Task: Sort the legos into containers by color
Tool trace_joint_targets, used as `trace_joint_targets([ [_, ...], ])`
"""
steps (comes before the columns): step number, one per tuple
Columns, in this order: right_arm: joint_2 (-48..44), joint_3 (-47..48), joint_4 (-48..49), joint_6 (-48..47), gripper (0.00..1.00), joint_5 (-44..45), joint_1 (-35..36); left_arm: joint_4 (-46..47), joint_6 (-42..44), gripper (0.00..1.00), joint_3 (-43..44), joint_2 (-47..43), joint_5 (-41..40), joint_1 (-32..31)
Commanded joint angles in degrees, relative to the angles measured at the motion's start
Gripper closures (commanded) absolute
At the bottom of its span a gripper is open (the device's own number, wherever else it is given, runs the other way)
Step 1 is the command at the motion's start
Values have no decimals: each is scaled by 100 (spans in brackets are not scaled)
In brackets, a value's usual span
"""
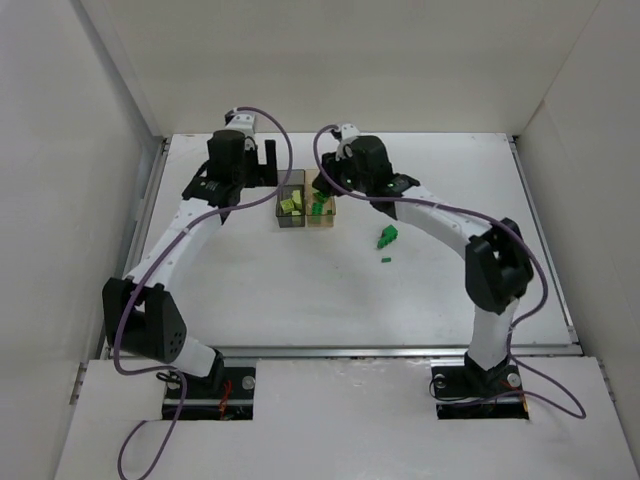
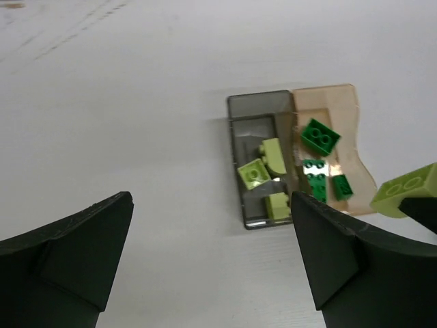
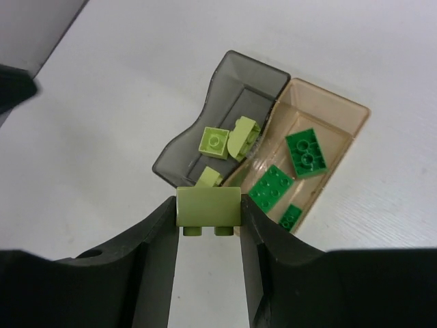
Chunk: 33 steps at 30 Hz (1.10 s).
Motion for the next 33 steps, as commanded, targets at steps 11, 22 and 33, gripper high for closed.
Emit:
trace_joint_targets([
  [11, 2056, 2085, 182, 342, 44, -156, 447, -391, -484, 0, -757, -736, -1047, 110],
  [22, 671, 1193, -29, 333, 1, 326, 448, -329, -186, 0, -625, -622, -431, 111],
  [33, -1686, -1365, -2785, 2462, 1, 2455, -473, -259, -1, 0, -625, -508, -159, -64],
])
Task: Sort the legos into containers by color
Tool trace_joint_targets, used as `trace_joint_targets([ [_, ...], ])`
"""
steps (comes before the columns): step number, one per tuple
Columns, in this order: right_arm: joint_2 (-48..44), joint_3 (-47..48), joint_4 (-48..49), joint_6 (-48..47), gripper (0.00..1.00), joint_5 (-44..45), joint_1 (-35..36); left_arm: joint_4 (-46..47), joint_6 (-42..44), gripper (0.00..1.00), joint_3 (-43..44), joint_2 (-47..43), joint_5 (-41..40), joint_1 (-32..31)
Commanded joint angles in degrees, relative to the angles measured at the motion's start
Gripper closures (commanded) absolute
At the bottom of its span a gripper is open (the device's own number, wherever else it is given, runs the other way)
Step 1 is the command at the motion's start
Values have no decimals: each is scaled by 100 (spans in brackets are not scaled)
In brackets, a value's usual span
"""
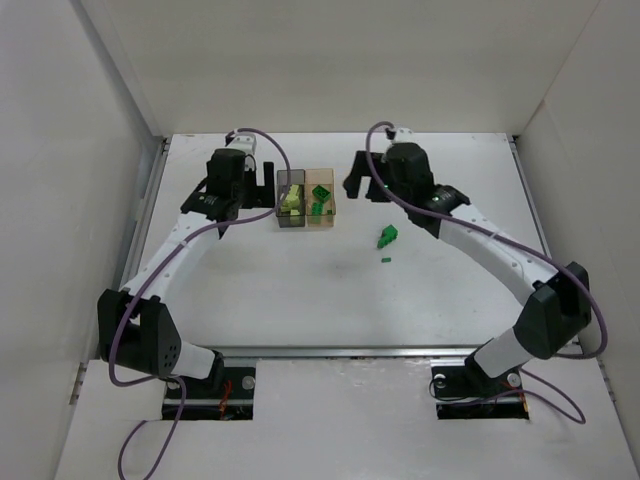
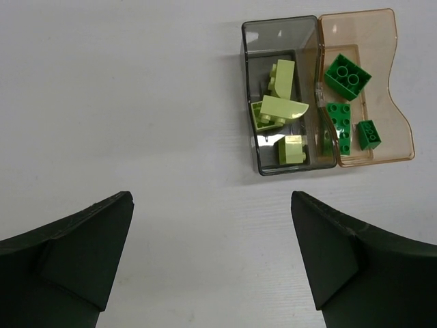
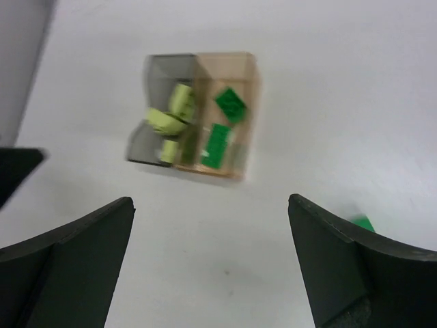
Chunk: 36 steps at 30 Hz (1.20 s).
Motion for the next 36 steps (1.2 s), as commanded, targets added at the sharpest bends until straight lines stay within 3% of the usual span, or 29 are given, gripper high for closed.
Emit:
trace_joint_targets([
  [1, -47, -880, -1551, 1750, 1, 647, -695, 292, 93, 0, 136, 35, 103, -161],
  [5, -593, -1786, -1113, 3157, 1, 647, -987, 354, 93, 0, 136, 87, 234, -223],
  [9, -463, -2104, -874, 4144, 4, 304, -917, 406, 41, 0, 136, 140, 288, -276],
  [16, 408, -1620, -1006, 3907, 8, 304, -610, 626, 41, 0, -67, 26, 288, -337],
  [24, 654, -1761, -945, 4250, 24, 550, -741, 626, 93, 0, -181, -150, 235, -337],
  [30, 1427, -1208, -1033, 3328, 43, 648, -741, 626, 93, 0, -181, -150, 235, -337],
  [36, 1604, -1207, -866, 3266, 52, 400, -741, 626, 146, 0, -128, -98, 112, -337],
])
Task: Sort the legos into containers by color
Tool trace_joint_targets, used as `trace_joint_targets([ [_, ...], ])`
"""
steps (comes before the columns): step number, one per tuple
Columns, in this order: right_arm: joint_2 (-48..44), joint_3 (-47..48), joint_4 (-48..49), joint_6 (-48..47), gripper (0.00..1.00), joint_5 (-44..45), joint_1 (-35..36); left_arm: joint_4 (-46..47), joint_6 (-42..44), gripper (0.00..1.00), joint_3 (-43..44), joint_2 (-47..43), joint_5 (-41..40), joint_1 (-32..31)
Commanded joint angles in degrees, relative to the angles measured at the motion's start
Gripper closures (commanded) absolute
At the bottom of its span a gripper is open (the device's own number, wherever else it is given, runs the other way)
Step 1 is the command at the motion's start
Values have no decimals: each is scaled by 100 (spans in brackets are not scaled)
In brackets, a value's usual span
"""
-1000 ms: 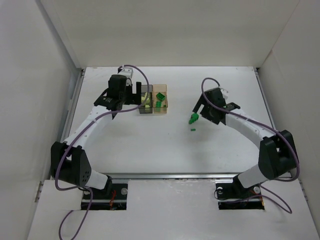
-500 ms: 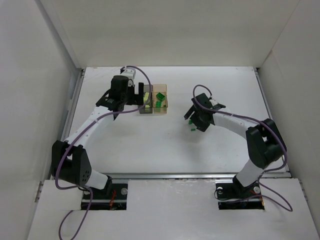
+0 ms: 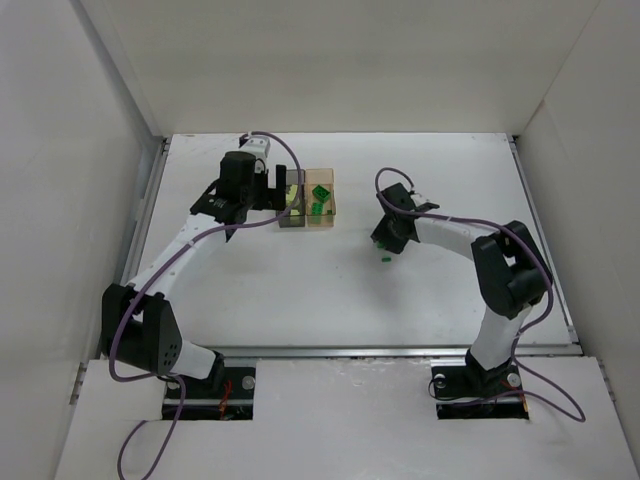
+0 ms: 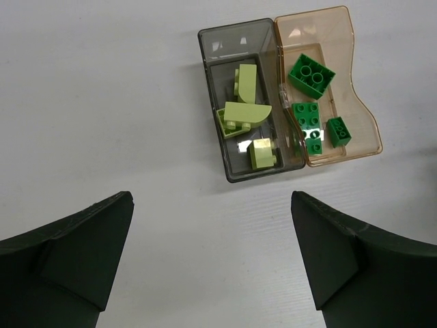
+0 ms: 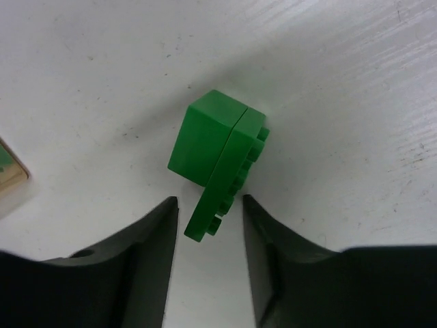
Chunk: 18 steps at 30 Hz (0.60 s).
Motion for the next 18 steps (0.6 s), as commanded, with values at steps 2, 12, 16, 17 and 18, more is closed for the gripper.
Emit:
trace_joint_targets([
  [2, 71, 126, 61, -192, 61, 119, -24, 169, 67, 0, 34, -196, -164, -22],
  [12, -411, 3, 1122, -2649, 100, 96, 195, 21, 741, 17, 218, -196, 932, -22],
  [16, -1210, -172, 1985, -4285, 100, -1765, 144, -619, 2328, 25, 508, -196, 2663, -22],
  [17, -1394, -95, 2064, -4706, 100, -2257, 143, -726, 2639, 25, 508, -196, 2893, -22],
  [18, -1396, 2, 2065, -4823, 100, -2653, 143, -805, 2912, 24, 569, -196, 3217, -22],
])
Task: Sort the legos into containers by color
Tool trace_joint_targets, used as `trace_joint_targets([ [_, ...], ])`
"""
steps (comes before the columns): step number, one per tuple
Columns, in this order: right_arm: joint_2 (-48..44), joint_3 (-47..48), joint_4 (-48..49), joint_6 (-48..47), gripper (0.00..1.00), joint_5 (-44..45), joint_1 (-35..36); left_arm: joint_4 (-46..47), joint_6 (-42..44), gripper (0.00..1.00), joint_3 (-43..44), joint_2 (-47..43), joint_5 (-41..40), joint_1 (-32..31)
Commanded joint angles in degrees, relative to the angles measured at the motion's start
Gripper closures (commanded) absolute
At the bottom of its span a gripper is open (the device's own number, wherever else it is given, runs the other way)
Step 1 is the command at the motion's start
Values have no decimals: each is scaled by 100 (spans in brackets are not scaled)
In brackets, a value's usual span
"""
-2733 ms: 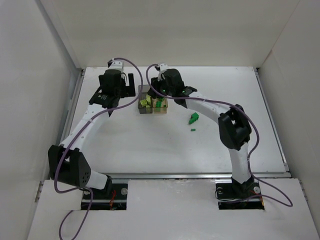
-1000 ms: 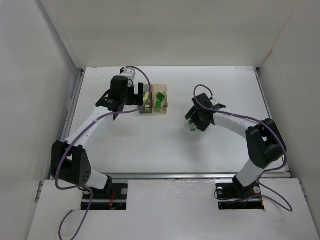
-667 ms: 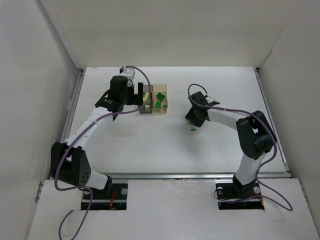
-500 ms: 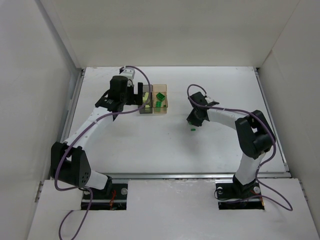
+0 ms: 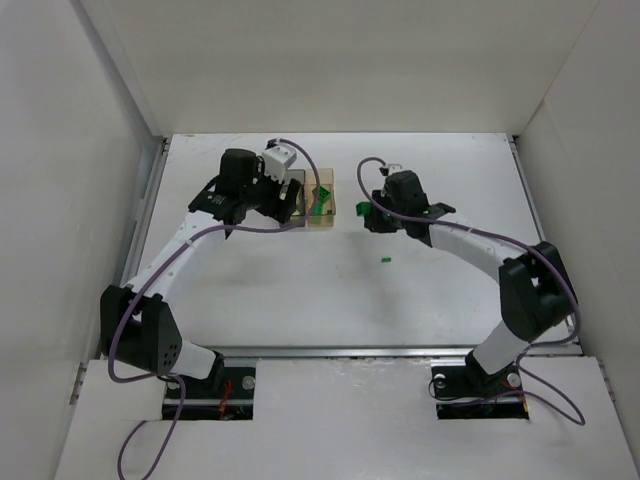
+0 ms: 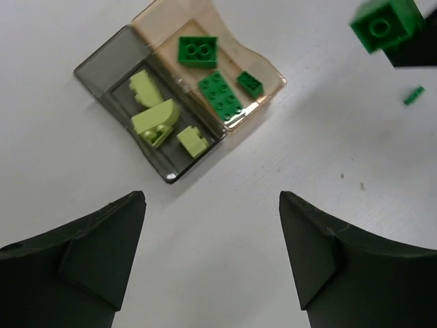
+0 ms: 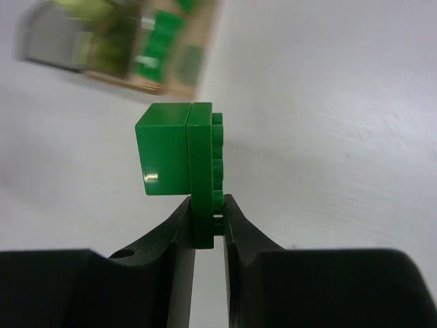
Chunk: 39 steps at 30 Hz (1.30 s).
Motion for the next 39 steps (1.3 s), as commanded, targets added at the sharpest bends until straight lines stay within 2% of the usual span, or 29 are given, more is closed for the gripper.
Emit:
trace_joint_targets([
  [1, -507, 317, 942, -1537, 100, -2204, 45, -517, 1578, 24, 347, -193, 1539, -22],
  [2, -507, 483, 942, -1598, 100, -2480, 45, -605, 2112, 22, 416, -193, 1732, -22],
  [3, -507, 555, 942, -1599, 100, -2744, 45, -685, 2352, 20, 530, -193, 2160, -22],
  [4, -446, 625, 942, -1599, 100, -3182, 45, -738, 2546, 19, 592, -193, 2356, -75],
  [6, -367, 827, 942, -1599, 100, -3510, 45, -817, 3011, 18, 768, -193, 2708, -75],
  [7, -288, 898, 942, -1599, 100, -3616, 45, -817, 3014, 18, 769, -193, 2909, -145],
  [8, -287, 959, 942, -1512, 100, -3530, 123, -687, 2944, 13, 864, -193, 2912, -145],
  [10, -287, 1039, 942, -1380, 100, -3293, 194, -519, 2332, 12, 1110, -37, 2912, -216],
  [11, -287, 1039, 942, -1327, 100, -3005, 281, -519, 1615, 12, 1207, 34, 2972, -216],
  [14, -472, 1039, 942, -1327, 100, -2354, 483, -440, 451, 3, 1375, 149, 3226, -216],
  [15, -559, 1039, 942, -1327, 100, -1890, 641, -318, -205, 0, 1375, 149, 3324, -216],
  [16, -612, 1039, 942, -1274, 100, -1694, 703, -195, -560, 0, 1297, 149, 3377, -216],
  [20, -665, 1039, 942, -1046, 100, -1122, 774, 141, -1959, 0, 1094, 149, 2703, -216],
  [24, -665, 1039, 942, -984, 100, -752, 880, -254, -2417, 2, 1374, 464, 2052, -268],
  [27, -726, 978, 942, -932, 100, -428, 993, -448, -2480, 17, 1489, 658, 1919, -268],
  [29, -779, 977, 942, -931, 100, -427, 1064, -379, -2541, 21, 1489, 659, 1848, -268],
  [37, -911, 802, 1152, -931, 100, -541, 1126, 106, -2875, 22, 1437, 773, 2077, -268],
  [39, -911, 802, 1152, -931, 100, -541, 1126, 167, -2875, 26, 1384, 773, 2208, -268],
])
